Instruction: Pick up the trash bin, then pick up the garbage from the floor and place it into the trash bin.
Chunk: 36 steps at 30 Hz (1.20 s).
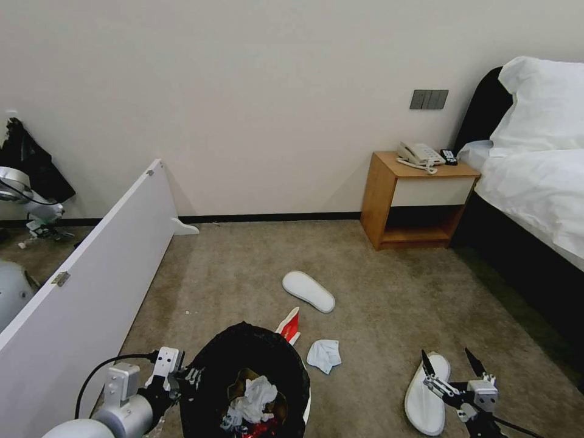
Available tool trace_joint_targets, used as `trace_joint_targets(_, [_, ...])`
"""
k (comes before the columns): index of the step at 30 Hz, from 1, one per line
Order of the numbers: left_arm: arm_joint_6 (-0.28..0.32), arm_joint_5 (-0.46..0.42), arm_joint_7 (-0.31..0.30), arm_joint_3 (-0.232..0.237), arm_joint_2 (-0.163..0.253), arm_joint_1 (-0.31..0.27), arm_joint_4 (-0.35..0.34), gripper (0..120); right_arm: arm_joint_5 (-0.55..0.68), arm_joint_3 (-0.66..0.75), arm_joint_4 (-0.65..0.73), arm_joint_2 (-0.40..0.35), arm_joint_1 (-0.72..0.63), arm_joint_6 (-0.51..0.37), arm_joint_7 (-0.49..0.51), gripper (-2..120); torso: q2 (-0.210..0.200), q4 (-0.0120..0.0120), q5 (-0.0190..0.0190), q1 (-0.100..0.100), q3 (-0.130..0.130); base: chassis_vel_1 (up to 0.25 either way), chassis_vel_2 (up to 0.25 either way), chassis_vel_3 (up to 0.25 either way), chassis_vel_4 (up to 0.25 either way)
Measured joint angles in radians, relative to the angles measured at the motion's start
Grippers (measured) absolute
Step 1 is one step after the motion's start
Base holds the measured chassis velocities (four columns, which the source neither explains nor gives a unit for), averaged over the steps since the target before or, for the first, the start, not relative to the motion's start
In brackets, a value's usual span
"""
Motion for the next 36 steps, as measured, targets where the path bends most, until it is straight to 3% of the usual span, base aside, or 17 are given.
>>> trace_joint_targets(5, [0.0, 0.011, -0.004, -0.007, -0.016, 0.016, -0.003, 3, -0.018, -0.034, 0.013, -0.011, 0.003, -0.051, 0.087, 100, 0.0, 0.0001, -0.0003, 0.0, 0.0, 0.0, 0.0, 0.0, 0.0])
trace_joint_targets(6, [0.0, 0.02, -0.005, -0.011, -0.021, 0.025, -0.005, 3, -0.039, -0.067, 0.013, -0.022, 0.009, -0.091, 0.186, 100, 0.0, -0.0001, 0.0, 0.0, 0.0, 0.0, 0.0, 0.0, 0.0])
trace_joint_targets(7, [0.0, 0.02, -0.005, -0.011, -0.021, 0.025, -0.005, 3, -0.039, -0.067, 0.013, -0.022, 0.009, -0.091, 0.186, 100, 0.0, -0.0001, 0.0, 0.0, 0.0, 0.0, 0.0, 0.0, 0.0])
trace_joint_targets(9, [0.0, 0.026, -0.005, -0.021, -0.03, 0.034, -0.011, 3, -0.041, -0.124, 0.011, -0.04, 0.036, -0.219, 0.361, 100, 0.0, 0.0001, 0.0, 0.0, 0.0, 0.0, 0.0, 0.0, 0.0])
trace_joint_targets(10, [0.0, 0.026, -0.005, -0.021, -0.03, 0.034, -0.011, 3, -0.041, -0.124, 0.011, -0.04, 0.036, -0.219, 0.361, 100, 0.0, 0.0001, 0.0, 0.0, 0.0, 0.0, 0.0, 0.0, 0.0])
trace_joint_targets(13, [0.0, 0.032, -0.006, -0.032, -0.041, 0.036, -0.015, 3, 0.094, -0.148, 0.005, -0.057, 0.084, -0.398, 0.417, 100, 0.0, 0.0001, -0.0002, 0.0, 0.0, 0.0, 0.0, 0.0, 0.0])
trace_joint_targets(14, [0.0, 0.032, -0.006, -0.032, -0.041, 0.036, -0.015, 3, 0.094, -0.148, 0.005, -0.057, 0.084, -0.398, 0.417, 100, 0.0, 0.0001, -0.0002, 0.0, 0.0, 0.0, 0.0, 0.0, 0.0])
trace_joint_targets(19, [0.001, 0.035, -0.013, -0.046, -0.038, 0.029, -0.022, 3, 0.314, -0.194, -0.046, -0.097, 0.14, -0.572, 0.502, 100, 0.0, 0.0002, 0.0, 0.0, 0.0, 0.0, 0.0, 0.0, 0.0])
trace_joint_targets(28, [0.009, 0.024, -0.028, -0.065, -0.042, 0.026, -0.031, 3, 0.349, -0.256, -0.224, -0.177, 0.212, -0.68, 0.528, 100, 0.0, -0.0001, 0.0001, 0.0, 0.0, 0.0, 0.0, 0.0, 0.0])
trace_joint_targets(36, [0.009, 0.024, -0.029, -0.066, -0.042, 0.028, -0.028, 3, 0.335, -0.306, -0.337, -0.19, 0.295, -0.721, 0.552, 100, 0.0, -0.0001, -0.0001, 0.0, 0.0, 0.0, 0.0, 0.0, 0.0])
